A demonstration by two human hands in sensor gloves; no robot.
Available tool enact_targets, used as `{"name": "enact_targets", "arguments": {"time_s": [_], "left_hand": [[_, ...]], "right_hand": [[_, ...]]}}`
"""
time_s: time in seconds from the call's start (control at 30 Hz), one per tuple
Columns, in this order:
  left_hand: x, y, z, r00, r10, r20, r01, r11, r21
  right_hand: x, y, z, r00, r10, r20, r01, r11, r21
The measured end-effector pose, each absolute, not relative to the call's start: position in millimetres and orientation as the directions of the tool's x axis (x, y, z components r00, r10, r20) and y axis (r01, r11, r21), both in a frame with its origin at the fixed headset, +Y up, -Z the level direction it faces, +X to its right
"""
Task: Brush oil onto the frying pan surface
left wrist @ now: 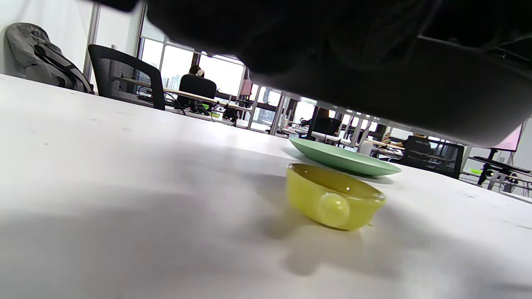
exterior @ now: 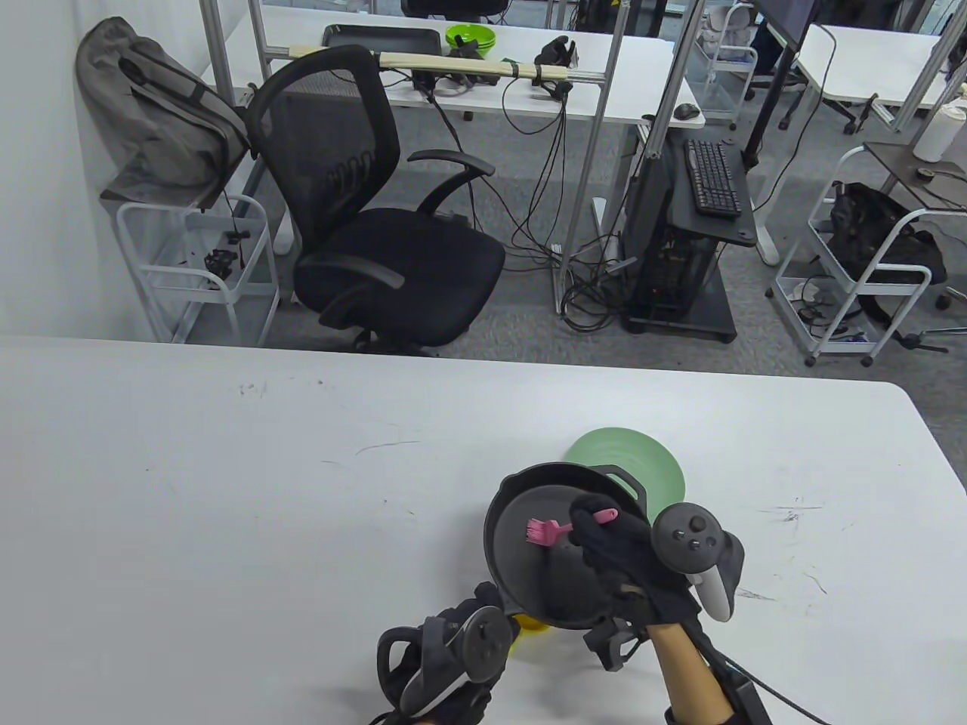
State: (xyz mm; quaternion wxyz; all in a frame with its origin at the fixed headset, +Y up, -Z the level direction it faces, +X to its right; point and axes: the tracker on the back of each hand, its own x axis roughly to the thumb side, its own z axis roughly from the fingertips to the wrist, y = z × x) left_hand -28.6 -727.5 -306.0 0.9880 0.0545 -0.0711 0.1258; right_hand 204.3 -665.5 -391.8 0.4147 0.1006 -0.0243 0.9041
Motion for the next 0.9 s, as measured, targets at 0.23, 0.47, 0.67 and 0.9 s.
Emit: {"name": "enact_targets", "arguments": {"time_s": [0.23,0.47,0.67,0.9], "left_hand": [[-42,-727,-311,0.962,0.251,0.11,-0.261,0.961,0.092],[-54,-727,-316,0.965,0.254,0.059,-0.259,0.961,0.099],[-62,-728,-318,0.966,0.257,0.033,-0.259,0.961,0.099],[-74,-726,-320,0.962,0.274,-0.015,-0.27,0.954,0.128]], "right_hand": [[218,-662,-396,-0.695,0.7,0.162,-0.71,-0.705,0.002],[220,-661,-396,-0.75,0.645,0.144,-0.655,-0.755,-0.03],[219,-660,-395,-0.765,0.623,0.162,-0.636,-0.771,-0.042],[231,-652,-390,-0.638,0.721,0.269,-0.764,-0.636,-0.108]]}}
